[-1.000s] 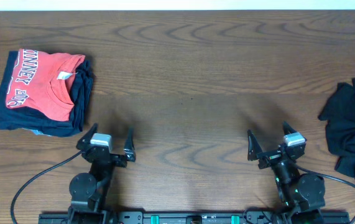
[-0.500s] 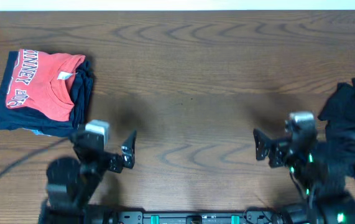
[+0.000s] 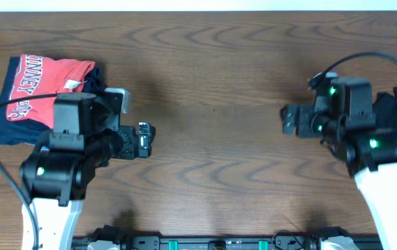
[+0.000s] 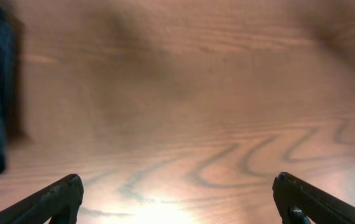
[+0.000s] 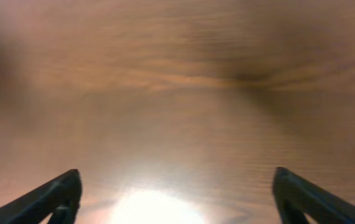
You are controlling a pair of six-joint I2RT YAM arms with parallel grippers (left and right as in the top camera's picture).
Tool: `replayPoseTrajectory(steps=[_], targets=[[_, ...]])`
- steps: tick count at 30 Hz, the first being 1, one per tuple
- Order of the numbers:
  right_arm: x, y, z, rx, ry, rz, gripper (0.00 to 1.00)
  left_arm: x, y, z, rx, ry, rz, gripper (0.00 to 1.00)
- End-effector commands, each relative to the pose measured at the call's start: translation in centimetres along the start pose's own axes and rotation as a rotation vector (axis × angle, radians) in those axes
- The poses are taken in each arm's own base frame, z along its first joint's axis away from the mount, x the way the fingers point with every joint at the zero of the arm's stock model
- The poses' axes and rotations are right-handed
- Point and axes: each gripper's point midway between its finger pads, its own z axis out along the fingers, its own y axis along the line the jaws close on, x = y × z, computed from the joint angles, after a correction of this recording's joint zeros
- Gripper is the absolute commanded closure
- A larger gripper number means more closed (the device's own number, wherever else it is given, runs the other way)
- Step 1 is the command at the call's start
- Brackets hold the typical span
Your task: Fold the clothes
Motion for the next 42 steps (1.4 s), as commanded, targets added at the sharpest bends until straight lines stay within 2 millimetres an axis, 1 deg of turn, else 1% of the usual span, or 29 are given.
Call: replayPoseTrajectory(steps=[1, 2, 3, 5, 6, 8, 10, 12, 14, 16, 19, 21, 24, 26, 29, 30, 32, 34, 36, 37, 39, 40, 42], targets=[[-1.9, -5.5, 1.7, 0.155, -0.013, 0.237, 0.13, -0.1, -0.9, 0.2, 0.059, 0.027, -0.033, 0.02], [-2.2, -7.5, 2.5, 0.189, -0.013, 0.305, 0.14, 0.0, -0.9, 0.5, 0.058, 0.041, -0.037, 0.02], [-2.3, -8.7, 3.0, 0.208, -0.012, 0.342, 0.15, 0.1, -0.8, 0.7, 0.057, 0.052, -0.041, 0.02], [-2.2, -12.0, 4.6, 0.258, -0.001, 0.413, 0.15, 0.5, -0.7, 1.0, 0.054, 0.080, -0.050, 0.02], [-1.9, -13.5, 5.4, 0.279, 0.012, 0.443, 0.15, 0.7, -0.6, 1.2, 0.053, 0.094, -0.054, 0.02], [-1.0, -15.8, 6.6, 0.320, 0.047, 0.487, 0.15, 1.1, -0.5, 1.4, 0.050, 0.117, -0.062, 0.02], [0.7, -18.1, 7.8, 0.370, 0.101, 0.531, 0.15, 1.3, -0.5, 1.5, 0.049, 0.130, -0.066, 0.02], [2.1, -19.7, 8.7, 0.410, 0.147, 0.557, 0.16, 1.3, -0.4, 1.5, 0.049, 0.133, -0.067, 0.02], [3.4, -20.8, 9.7, 0.431, 0.201, 0.549, 0.18, 1.3, -0.4, 1.5, 0.049, 0.132, -0.066, 0.02], [4.5, -21.7, 10.2, 0.464, 0.236, 0.552, 0.19, 1.3, -0.4, 1.5, 0.049, 0.132, -0.067, 0.02], [5.6, -23.1, 10.6, 0.541, 0.267, 0.550, 0.19, 1.3, -0.4, 1.5, 0.048, 0.132, -0.067, 0.02], [6.0, -24.0, 10.7, 0.599, 0.271, 0.553, 0.16, 1.3, -0.4, 1.5, 0.049, 0.132, -0.067, 0.02], [5.9, -24.9, 11.5, 0.628, 0.257, 0.538, 0.12, 1.3, -0.4, 1.5, 0.049, 0.133, -0.067, 0.02], [5.8, -25.1, 12.0, 0.624, 0.255, 0.524, 0.12, 1.3, -0.4, 1.5, 0.049, 0.133, -0.067, 0.02], [6.2, -25.6, 12.3, 0.630, 0.261, 0.530, 0.20, 1.3, -0.4, 1.5, 0.049, 0.133, -0.067, 0.02], [6.2, -25.9, 12.3, 0.639, 0.259, 0.534, 0.25, 1.3, -0.4, 1.5, 0.049, 0.133, -0.067, 0.02], [6.1, -26.4, 12.3, 0.644, 0.246, 0.545, 0.47, 1.3, -0.4, 1.5, 0.049, 0.133, -0.067, 0.02], [6.2, -26.7, 12.2, 0.645, 0.240, 0.566, 0.73, 1.3, -0.4, 1.5, 0.049, 0.133, -0.067, 0.02], [6.1, -26.3, 12.5, 0.604, 0.239, 0.581, 0.96, 1.3, -0.4, 1.5, 0.049, 0.132, -0.067, 0.02], [5.9, -26.0, 12.7, 0.573, 0.235, 0.587, 0.99, 1.3, -0.4, 1.5, 0.049, 0.132, -0.067, 0.02], [4.9, -24.5, 13.2, 0.466, 0.225, 0.572, 0.99, 1.3, -0.4, 1.5, 0.048, 0.132, -0.066, 0.02], [4.0, -23.3, 13.4, 0.390, 0.212, 0.549, 0.99, 1.3, -0.4, 1.5, 0.048, 0.132, -0.066, 0.02], [2.0, -21.2, 13.2, 0.279, 0.173, 0.510, 0.99, 1.3, -0.4, 1.5, 0.044, 0.130, -0.065, 0.02]])
